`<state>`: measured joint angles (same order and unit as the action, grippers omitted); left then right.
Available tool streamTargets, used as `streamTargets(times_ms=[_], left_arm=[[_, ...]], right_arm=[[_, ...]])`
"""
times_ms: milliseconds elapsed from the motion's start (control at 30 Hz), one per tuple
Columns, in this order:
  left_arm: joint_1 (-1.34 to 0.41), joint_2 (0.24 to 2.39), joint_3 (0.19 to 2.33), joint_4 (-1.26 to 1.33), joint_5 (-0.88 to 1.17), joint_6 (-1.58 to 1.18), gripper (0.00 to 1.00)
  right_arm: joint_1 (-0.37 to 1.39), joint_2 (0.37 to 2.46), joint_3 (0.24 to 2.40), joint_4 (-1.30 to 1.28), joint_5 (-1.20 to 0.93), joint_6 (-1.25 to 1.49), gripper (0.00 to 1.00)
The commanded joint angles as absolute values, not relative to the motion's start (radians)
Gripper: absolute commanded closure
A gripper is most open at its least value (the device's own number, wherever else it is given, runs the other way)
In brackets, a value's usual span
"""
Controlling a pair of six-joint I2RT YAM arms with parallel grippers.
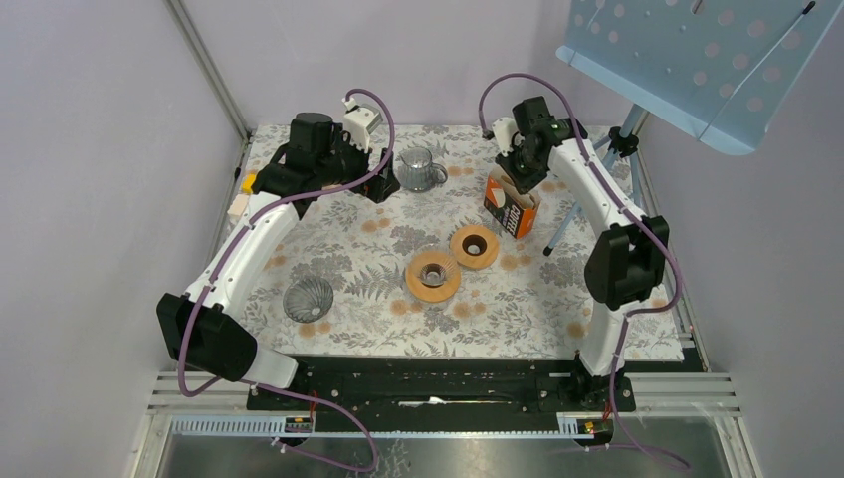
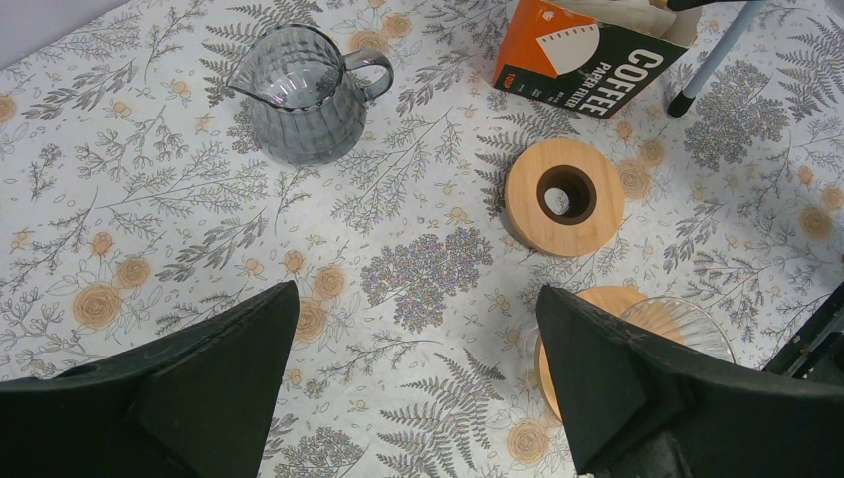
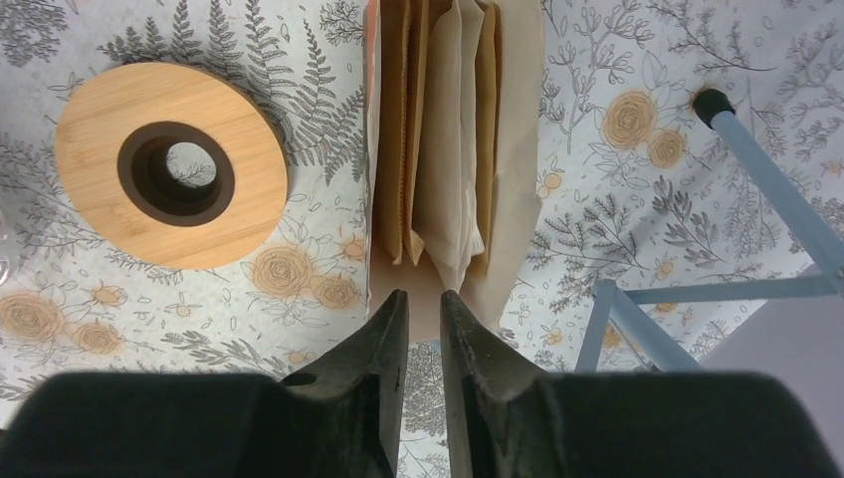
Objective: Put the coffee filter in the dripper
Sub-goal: Pick up the coffee filter from the coffee filter holder.
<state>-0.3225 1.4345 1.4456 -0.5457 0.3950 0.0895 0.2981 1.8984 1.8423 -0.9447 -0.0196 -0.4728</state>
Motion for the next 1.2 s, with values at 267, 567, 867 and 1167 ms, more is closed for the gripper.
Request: streamTargets(times_ms=[267, 567, 867, 1167], left_arm=[[-0.321, 1.41, 1.45, -0.491, 0.395, 0.101, 0.01], [-0.321, 1.417, 1.446, -0.488, 0.395, 0.102, 0.01], [-0.321, 1.419, 1.454, -0.488, 0.389, 0.111, 0.01], [-0.321, 1.428, 1.461, -0.487, 0.392, 0.114, 0.01]], right_arm=[[0.29, 2.05, 1.939, -0.962, 0.034, -0.52, 0.72], [0.29, 2.105, 1.953, -0.979, 0.041, -0.538, 0.86], [0.289, 2.04, 2.065, -1.031, 0.003, -0.526, 1.0], [0.289, 1.965, 2.07, -1.058, -0.02, -0.525, 1.0]])
